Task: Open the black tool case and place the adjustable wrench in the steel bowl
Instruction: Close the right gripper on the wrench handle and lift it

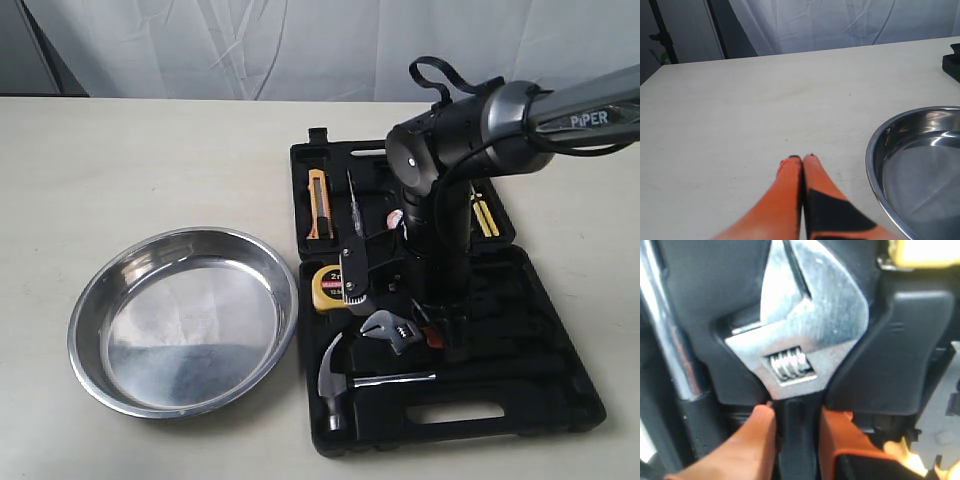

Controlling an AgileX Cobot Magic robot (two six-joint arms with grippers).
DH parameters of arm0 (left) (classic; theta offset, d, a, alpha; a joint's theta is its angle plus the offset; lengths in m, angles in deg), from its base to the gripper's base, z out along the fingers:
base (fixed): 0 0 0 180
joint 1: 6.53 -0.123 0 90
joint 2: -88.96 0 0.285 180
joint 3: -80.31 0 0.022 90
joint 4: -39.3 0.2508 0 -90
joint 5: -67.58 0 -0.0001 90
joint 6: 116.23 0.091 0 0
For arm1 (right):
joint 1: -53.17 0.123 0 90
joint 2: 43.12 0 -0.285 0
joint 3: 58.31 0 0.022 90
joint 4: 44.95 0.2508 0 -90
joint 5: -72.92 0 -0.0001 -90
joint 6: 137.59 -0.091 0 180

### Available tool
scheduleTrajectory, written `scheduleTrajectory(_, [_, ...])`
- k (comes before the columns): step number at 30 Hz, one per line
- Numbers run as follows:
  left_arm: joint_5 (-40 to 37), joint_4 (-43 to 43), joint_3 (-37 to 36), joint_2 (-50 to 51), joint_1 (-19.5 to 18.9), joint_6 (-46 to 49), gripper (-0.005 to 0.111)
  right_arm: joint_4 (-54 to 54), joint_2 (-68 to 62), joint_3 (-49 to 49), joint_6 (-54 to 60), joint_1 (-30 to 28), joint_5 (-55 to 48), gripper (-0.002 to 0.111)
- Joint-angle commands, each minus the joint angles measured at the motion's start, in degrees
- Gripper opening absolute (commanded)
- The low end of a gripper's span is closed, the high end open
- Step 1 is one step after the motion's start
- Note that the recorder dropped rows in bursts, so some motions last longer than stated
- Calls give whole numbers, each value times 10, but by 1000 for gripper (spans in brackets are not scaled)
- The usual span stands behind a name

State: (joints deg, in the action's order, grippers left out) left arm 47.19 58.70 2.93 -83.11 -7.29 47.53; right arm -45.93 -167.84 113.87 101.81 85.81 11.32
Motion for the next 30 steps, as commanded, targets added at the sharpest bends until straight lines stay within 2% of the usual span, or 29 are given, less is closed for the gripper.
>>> scheduleTrajectory(1, [7,2,2,-1,-2,-1,0,10,-11,-13,-12,0,-53,0])
scheduleTrajectory(25, [7,2,2,-1,-2,-1,0,10,104,-13,-16,0,-43,0])
scheduleTrajectory(30, [7,2,2,-1,-2,-1,0,40,130,-10,-16,2,-18,0])
